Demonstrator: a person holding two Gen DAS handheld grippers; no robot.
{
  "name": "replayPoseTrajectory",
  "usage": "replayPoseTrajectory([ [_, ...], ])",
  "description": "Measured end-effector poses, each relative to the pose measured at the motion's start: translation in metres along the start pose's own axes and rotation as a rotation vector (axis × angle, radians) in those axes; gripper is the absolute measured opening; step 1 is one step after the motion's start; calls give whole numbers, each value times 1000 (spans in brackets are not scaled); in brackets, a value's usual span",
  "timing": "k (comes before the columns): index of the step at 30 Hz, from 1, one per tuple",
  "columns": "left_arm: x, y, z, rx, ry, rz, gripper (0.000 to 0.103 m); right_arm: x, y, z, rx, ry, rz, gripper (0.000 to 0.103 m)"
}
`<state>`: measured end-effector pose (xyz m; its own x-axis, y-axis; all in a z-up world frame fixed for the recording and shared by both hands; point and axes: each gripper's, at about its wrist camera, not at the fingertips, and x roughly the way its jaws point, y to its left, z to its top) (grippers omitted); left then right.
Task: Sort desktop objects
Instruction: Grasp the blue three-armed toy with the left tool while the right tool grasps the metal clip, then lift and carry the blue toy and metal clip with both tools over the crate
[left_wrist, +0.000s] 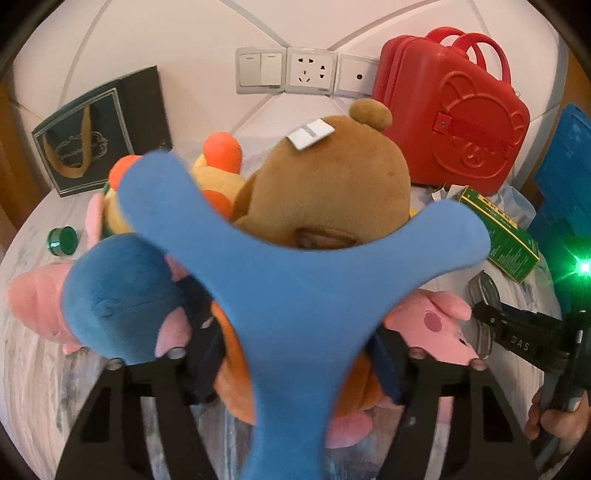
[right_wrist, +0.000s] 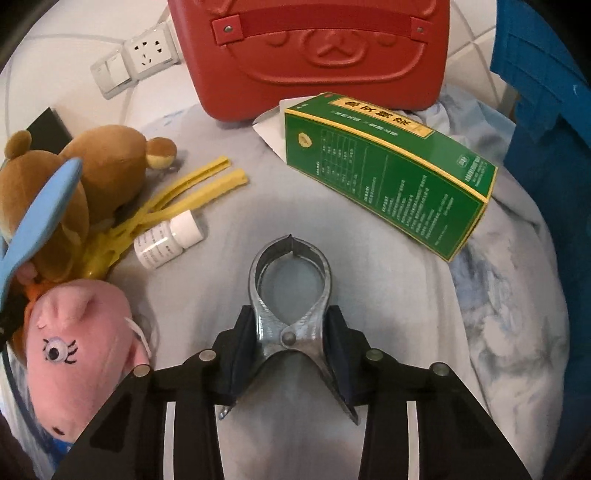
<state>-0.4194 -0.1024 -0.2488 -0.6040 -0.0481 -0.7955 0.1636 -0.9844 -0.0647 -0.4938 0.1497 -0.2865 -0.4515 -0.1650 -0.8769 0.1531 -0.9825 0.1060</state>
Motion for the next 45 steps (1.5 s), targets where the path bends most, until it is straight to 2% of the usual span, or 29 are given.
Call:
replayPoseTrajectory([
  [4,-11,1,-2,6,-3,6,45,-7,-1,-7,3,2,17,37],
  [7,-21,0,-7,13,0,8,39,-21,-2,-14,-5,-9,13,37],
  [14,-64,2,-16,16,-53,52,39,-73,7,-26,-63,-88,-3,37],
  [21,-120,-5,-15,22,-133,50,39,-135,24,-33,-106,-182,3,37],
  [36,-244,-52,-40,85,-311,-35,39,-308,28,-84,-144,-461,-23,37],
  [42,-281,-89,-47,133,-365,-83,39,-372,7,-104,-118,-567,-67,37],
  [45,-297,-113,-48,152,-387,-131,39,-401,-7,-112,-105,-613,-103,37],
])
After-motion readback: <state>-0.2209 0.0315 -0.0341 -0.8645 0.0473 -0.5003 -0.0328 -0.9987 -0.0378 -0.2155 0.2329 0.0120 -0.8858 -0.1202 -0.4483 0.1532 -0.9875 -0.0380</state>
